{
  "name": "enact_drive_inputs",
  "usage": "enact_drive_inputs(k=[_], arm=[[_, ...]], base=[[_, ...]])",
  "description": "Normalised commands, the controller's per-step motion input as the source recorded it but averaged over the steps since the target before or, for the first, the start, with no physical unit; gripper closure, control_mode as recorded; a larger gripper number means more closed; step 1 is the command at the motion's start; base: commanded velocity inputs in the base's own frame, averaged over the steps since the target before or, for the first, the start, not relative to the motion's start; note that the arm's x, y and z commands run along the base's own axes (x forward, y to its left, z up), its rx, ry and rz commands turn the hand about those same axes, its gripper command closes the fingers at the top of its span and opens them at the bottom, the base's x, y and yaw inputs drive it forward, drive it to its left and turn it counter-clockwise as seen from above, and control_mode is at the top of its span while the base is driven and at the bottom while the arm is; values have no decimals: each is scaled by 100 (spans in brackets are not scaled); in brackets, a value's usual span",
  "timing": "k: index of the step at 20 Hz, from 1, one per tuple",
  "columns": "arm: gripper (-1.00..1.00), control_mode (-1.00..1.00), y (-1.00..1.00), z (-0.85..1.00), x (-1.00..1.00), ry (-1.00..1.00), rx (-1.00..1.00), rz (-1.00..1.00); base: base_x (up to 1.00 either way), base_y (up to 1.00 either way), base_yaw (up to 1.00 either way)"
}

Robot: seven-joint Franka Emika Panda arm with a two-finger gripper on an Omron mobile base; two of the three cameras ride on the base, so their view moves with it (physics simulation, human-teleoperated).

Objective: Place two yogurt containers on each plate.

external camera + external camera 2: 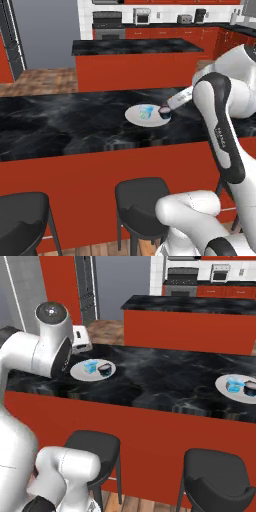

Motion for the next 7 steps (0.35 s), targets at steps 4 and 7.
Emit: enact_drive_inputs(k=[4,7], arm=[[-100,-100,10,19,-72,-74,36,-24],[-100,-100,0,100,-99,-61,32,-22]], base=[[0,0,0],[0,0,0]])
